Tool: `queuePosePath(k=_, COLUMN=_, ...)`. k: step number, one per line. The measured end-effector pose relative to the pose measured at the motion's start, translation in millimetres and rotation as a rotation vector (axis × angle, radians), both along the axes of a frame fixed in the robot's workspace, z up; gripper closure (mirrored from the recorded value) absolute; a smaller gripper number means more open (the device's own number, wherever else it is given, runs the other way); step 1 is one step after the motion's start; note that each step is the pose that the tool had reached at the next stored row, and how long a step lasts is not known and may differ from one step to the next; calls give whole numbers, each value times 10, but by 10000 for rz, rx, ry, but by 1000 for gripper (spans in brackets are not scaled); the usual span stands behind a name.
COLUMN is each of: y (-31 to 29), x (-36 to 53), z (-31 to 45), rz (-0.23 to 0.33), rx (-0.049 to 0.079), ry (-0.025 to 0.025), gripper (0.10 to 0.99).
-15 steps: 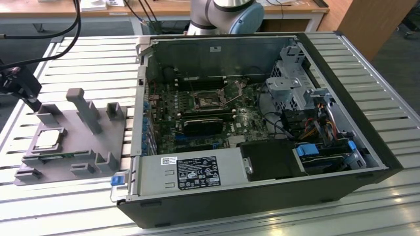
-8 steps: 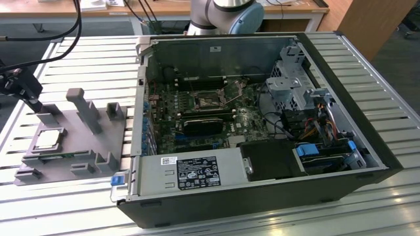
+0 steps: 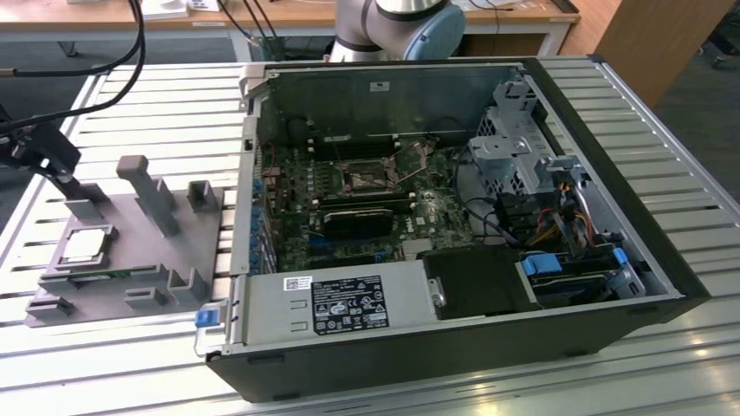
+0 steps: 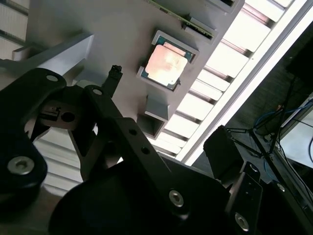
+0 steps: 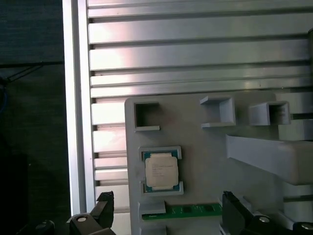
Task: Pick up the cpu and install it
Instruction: 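Pick up the cpu and move it towards the insertion slot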
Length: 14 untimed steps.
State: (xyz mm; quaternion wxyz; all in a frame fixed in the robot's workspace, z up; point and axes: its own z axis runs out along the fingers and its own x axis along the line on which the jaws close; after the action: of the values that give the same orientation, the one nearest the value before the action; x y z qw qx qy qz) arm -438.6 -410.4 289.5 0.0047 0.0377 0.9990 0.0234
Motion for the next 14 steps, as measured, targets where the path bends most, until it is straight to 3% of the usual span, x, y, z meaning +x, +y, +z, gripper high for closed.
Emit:
queuePosePath(k=4, y=-12, x=0, z=-67, rz=37, rx=6, ry=5, gripper=133)
queuePosePath(k=9, y=-14, x=0, z=-159, rz=497, rx=5, ry=15, gripper=133)
queuePosePath(k=14, y=-15, x=1, z=-248, rz=499, rx=6, ry=15, gripper=133)
